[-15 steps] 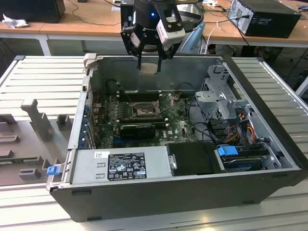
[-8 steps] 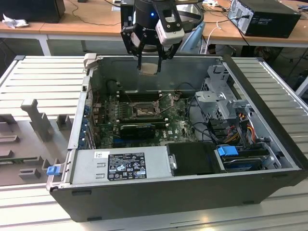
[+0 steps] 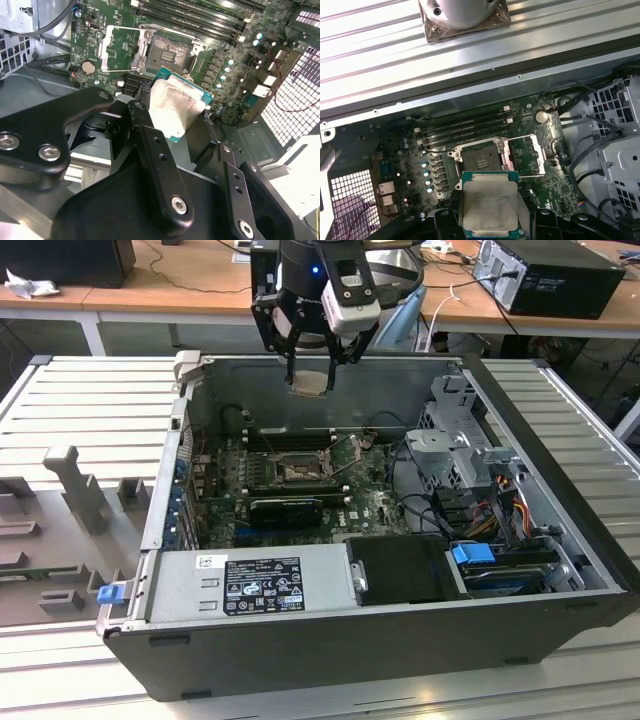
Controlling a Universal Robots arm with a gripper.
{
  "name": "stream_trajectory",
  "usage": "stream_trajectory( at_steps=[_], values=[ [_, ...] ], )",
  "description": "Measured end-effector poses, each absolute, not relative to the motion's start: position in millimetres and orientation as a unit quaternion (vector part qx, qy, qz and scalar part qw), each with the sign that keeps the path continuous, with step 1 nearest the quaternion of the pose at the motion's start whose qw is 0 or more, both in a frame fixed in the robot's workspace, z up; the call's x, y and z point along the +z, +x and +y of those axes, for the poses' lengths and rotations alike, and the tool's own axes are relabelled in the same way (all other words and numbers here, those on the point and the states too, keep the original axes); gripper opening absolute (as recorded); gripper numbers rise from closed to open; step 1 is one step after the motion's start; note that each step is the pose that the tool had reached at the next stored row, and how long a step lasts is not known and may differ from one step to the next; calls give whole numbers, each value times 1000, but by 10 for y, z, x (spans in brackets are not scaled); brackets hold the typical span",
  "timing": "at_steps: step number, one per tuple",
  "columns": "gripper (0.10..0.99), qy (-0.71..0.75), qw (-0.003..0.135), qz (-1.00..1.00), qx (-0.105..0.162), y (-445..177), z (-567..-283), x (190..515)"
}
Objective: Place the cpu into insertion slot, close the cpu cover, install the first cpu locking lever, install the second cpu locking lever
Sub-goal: 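Place the cpu into insertion slot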
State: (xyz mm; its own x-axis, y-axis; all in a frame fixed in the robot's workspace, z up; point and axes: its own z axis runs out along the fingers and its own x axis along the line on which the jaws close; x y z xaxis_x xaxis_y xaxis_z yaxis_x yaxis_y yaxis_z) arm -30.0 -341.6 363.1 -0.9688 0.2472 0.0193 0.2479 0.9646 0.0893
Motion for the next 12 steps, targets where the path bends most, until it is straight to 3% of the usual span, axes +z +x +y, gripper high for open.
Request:
stream_trajectory(
  at_steps=[12],
  values=[
    [529,-145,3,-988,-46,-300,-3416,3631]
  ],
)
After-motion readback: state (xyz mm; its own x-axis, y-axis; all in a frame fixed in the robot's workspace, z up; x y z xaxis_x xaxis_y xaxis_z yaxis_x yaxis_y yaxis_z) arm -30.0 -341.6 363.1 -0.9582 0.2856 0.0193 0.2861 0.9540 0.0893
